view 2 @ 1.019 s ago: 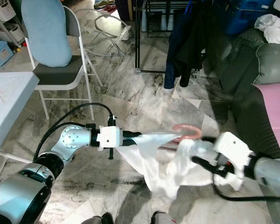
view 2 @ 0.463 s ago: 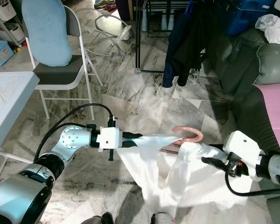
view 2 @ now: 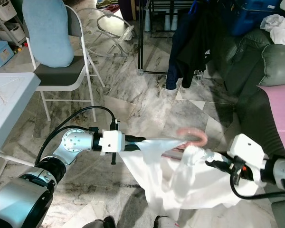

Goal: Hang hanger

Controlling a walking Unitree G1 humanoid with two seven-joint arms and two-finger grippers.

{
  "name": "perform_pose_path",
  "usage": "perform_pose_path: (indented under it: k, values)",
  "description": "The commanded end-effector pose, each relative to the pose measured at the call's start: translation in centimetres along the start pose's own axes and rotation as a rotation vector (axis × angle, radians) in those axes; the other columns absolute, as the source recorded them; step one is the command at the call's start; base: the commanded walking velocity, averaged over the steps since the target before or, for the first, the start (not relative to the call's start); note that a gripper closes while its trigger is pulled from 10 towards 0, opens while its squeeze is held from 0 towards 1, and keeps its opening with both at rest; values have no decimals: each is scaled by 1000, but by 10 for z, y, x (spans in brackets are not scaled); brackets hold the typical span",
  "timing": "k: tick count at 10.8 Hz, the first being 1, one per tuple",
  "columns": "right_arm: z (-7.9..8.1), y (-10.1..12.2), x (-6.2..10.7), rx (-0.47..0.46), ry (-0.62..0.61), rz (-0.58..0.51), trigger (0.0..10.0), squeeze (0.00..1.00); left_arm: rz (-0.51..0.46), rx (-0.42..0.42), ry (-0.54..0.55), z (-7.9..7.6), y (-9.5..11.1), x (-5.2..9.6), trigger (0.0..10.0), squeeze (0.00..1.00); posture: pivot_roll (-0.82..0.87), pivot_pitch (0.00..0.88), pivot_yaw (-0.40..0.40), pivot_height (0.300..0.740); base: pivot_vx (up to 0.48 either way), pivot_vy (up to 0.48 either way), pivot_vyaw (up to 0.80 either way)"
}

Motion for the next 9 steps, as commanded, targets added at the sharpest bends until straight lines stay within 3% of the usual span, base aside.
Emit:
perform_pose_path:
  k: [1, 3, 9]
  values:
    - [2, 3, 2, -9, 13, -17, 0, 0, -26, -1, 37, 5, 3, 3, 0, 0, -387, 168, 73, 740, 0, 0, 0]
    - [9, 5, -2, -29, 33, -32, 0, 0, -26, 7, 53, 5, 2, 1, 0, 0, -390, 165, 73, 740, 0, 0, 0]
    - [9, 5, -2, -29, 33, -32, 0, 0, -26, 7, 53, 5, 2, 1, 0, 0, -390, 165, 73, 740, 0, 0, 0]
Point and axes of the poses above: a point about 5 cm out from each wrist's last joint towards the gripper, its own x axis pointing back from the gripper into the wrist, its own y axis along the axis of the wrist's last joint, z = x × y, the point moved 6 cm from there along -x, pointing out of the wrist towards the gripper, and after that the axes turned 13 degrees about x, right-handed, at the moved point
